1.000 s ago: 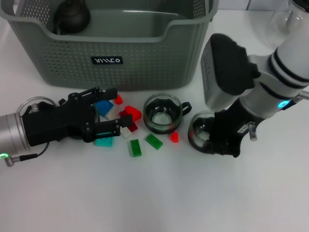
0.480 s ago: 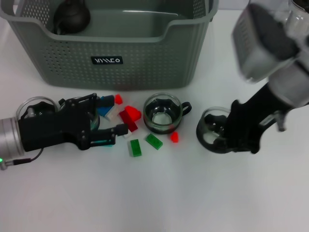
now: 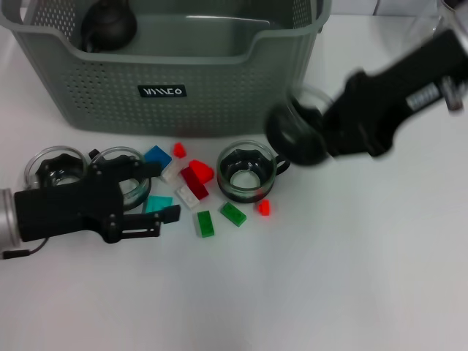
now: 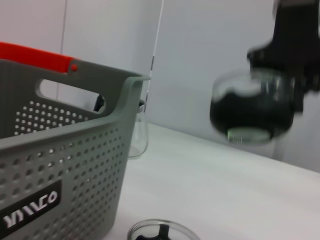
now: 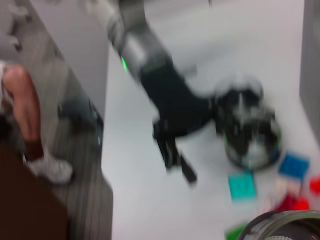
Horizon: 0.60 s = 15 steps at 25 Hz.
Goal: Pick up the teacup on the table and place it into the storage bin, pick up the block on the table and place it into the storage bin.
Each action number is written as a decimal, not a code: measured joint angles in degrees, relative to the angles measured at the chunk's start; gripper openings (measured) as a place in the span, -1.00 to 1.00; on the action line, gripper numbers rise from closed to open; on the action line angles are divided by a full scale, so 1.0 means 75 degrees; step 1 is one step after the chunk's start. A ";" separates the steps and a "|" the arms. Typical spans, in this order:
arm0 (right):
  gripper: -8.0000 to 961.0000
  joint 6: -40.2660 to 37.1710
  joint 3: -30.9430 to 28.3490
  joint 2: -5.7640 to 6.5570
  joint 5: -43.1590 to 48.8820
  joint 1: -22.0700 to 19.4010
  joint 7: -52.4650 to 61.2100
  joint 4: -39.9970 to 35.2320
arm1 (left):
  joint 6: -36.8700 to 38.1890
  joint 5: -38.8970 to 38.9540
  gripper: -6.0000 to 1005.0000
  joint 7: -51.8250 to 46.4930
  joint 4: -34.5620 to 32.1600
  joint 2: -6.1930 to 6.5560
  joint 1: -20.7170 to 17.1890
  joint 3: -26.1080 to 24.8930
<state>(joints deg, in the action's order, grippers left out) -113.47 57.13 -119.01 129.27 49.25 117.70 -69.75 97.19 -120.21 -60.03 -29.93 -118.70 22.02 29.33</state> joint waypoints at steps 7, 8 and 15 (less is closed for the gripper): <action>-0.86 0.0043 -0.0570 0.0263 -0.2019 0.0799 0.0952 0.0321 | 0.0155 -0.0018 0.68 0.0007 -0.0666 -0.0041 -0.0214 -0.0015; -0.86 0.0151 -0.0654 0.0341 -0.2291 0.0958 0.1050 0.0471 | 0.0179 -0.0022 0.68 0.0008 -0.0729 -0.0049 -0.0220 -0.0014; -0.86 0.2362 -0.0729 0.0862 -0.1855 0.2217 0.1035 0.1858 | 0.0278 0.0030 0.67 0.0012 -0.0782 -0.0073 -0.0102 -0.0052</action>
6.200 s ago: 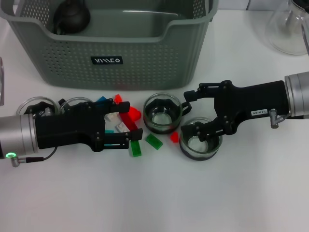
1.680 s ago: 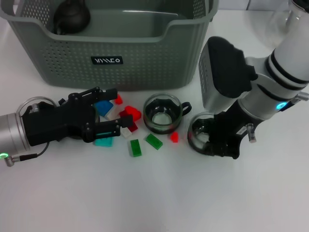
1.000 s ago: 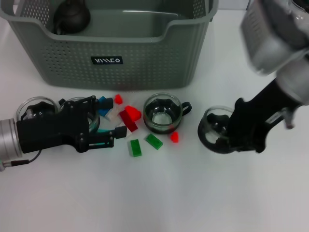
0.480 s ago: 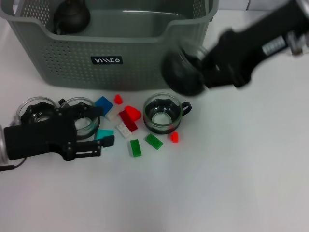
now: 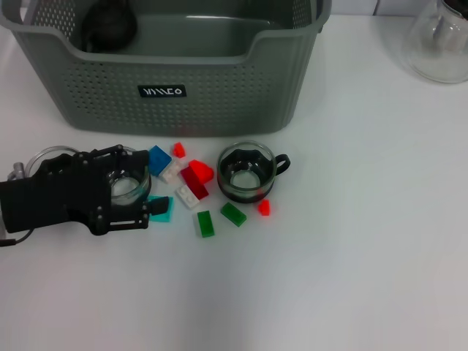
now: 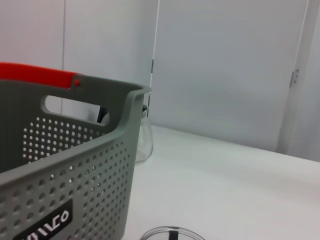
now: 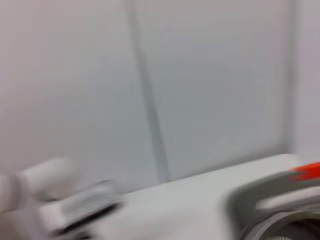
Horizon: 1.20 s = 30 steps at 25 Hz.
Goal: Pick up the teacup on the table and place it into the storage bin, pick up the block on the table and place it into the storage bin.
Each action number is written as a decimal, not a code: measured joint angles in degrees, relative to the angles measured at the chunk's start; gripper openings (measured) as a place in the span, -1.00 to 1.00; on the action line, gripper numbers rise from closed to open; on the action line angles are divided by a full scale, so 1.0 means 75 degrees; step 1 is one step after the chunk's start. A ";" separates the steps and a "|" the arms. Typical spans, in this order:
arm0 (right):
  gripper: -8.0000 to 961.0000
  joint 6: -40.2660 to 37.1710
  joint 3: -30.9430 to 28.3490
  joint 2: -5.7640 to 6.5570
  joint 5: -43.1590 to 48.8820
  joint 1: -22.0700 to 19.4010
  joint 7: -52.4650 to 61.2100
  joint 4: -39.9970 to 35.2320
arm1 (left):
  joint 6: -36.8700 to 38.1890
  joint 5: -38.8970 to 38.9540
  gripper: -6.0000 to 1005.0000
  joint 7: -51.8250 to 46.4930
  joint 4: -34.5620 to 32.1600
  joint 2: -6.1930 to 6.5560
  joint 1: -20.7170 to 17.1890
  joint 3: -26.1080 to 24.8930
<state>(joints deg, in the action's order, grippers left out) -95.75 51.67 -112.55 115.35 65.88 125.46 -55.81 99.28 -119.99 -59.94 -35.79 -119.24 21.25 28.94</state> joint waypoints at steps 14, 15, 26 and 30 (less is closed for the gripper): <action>-0.86 0.6283 0.2103 -0.0956 0.2773 0.1486 -0.1051 0.3246 | 0.0000 0.0014 0.67 0.0000 0.0037 -0.0001 0.0073 0.0008; -0.86 0.6627 0.2324 -0.1027 0.2824 0.1540 -0.1154 0.3469 | -0.0001 0.0015 0.67 0.0000 0.0037 -0.0004 0.0073 0.0007; -0.85 0.7597 0.3405 -0.1106 0.2773 0.1581 -0.1235 0.4389 | -0.0012 0.0025 0.67 0.0011 0.0062 -0.0102 0.0073 -0.0002; -0.85 0.7710 0.3610 -0.1117 0.2797 0.1564 -0.1226 0.4629 | -0.0041 0.0033 0.67 0.0012 0.0062 -0.0121 0.0085 -0.0007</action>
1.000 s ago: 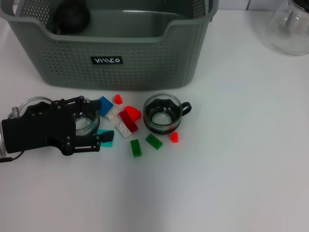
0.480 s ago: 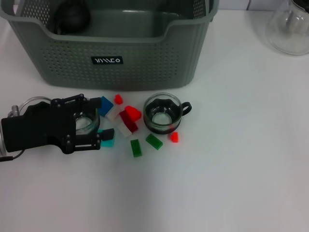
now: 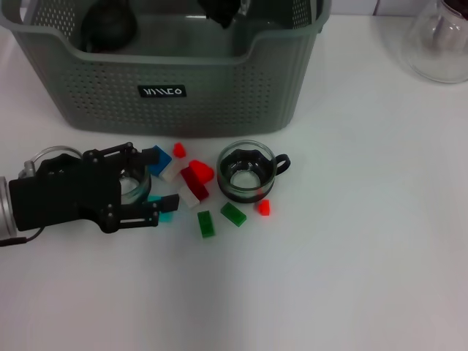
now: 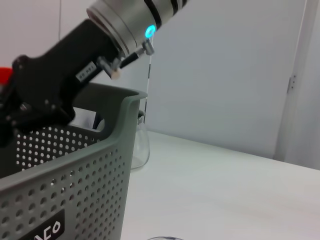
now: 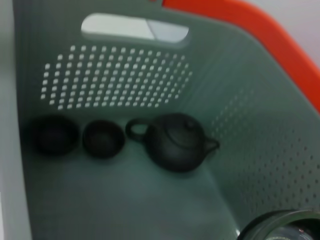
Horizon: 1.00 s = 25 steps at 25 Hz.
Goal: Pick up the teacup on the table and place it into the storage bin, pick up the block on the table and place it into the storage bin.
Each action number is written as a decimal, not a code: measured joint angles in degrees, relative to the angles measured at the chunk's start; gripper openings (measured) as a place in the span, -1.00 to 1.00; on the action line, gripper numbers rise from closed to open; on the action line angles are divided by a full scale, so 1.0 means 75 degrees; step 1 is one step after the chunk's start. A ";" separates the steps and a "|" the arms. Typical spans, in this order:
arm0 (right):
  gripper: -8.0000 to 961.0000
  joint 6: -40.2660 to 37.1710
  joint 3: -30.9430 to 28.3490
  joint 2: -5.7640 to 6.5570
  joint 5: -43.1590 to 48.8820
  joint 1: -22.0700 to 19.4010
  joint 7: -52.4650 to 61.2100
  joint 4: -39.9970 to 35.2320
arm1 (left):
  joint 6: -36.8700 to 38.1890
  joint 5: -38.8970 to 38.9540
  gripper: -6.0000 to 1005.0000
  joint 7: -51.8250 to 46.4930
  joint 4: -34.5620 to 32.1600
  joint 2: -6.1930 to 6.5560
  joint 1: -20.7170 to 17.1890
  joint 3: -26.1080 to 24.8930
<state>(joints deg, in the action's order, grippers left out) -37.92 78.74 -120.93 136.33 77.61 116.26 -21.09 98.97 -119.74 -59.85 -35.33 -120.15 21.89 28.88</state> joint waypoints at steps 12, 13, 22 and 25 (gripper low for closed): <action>-0.85 -0.0023 0.0083 -0.0009 -0.0033 -0.0138 0.0052 0.0041 | -0.0019 0.0017 0.68 0.0000 0.0000 0.0001 0.0055 -0.0010; -0.85 -0.0025 0.0083 -0.0010 -0.0034 -0.0143 0.0057 0.0042 | -0.0021 0.0017 0.68 0.0000 0.0000 0.0001 0.0056 -0.0009; -0.85 -0.0035 0.0081 -0.0024 -0.0157 -0.0265 0.0220 -0.0027 | -0.0039 0.0017 0.68 0.0000 0.0000 0.0001 0.0055 -0.0007; -0.84 -0.0064 0.0081 -0.0019 -0.0201 -0.0273 0.0297 -0.0037 | -0.0040 0.0017 0.67 0.0000 0.0000 0.0001 0.0039 -0.0007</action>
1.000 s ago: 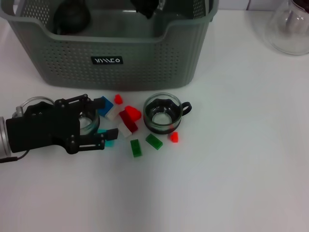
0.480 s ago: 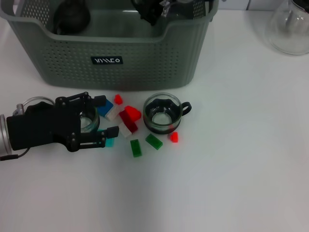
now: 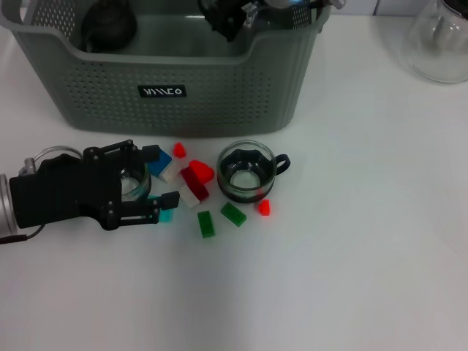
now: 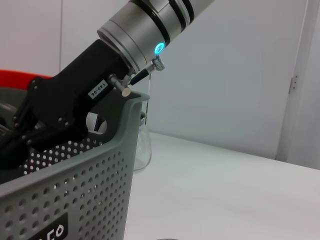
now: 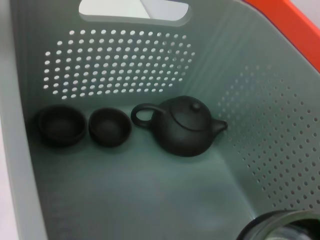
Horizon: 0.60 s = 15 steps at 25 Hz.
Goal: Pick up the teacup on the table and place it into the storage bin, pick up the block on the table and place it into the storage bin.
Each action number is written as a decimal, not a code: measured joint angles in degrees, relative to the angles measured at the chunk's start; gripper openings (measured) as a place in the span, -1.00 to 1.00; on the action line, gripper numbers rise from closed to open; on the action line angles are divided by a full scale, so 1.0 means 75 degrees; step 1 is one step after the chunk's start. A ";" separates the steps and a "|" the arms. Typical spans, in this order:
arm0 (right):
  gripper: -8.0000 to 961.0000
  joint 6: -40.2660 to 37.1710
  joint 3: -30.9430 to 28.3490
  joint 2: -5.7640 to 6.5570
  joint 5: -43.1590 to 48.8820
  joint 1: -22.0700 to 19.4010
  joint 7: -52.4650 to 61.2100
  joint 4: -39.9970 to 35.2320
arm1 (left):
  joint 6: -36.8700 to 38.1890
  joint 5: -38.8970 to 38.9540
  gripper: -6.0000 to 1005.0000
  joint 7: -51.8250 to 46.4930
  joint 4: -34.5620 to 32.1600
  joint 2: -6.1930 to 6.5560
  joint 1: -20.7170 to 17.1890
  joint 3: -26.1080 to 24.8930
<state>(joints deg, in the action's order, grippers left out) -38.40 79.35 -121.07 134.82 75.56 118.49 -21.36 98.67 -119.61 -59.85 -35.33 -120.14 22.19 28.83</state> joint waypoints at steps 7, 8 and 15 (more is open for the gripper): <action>-0.61 -0.0034 0.0002 0.0005 0.0001 -0.0030 0.0064 -0.0040 | 0.0004 0.0000 0.67 0.0000 0.0005 0.0000 -0.0033 0.0000; -0.53 -0.0047 0.0003 0.0005 0.0000 -0.0061 0.0089 -0.0088 | 0.0006 -0.0001 0.67 0.0000 0.0017 0.0001 -0.0036 0.0000; 0.06 -0.0435 0.0012 0.0037 0.0026 -0.0609 0.0405 -0.1363 | 0.0009 -0.0001 0.67 0.0253 0.0214 0.0023 -0.0048 -0.0008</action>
<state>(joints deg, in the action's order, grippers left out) -41.67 79.44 -120.79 135.01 70.99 121.52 -31.59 98.74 -119.62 -57.95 -33.72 -119.97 21.83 28.77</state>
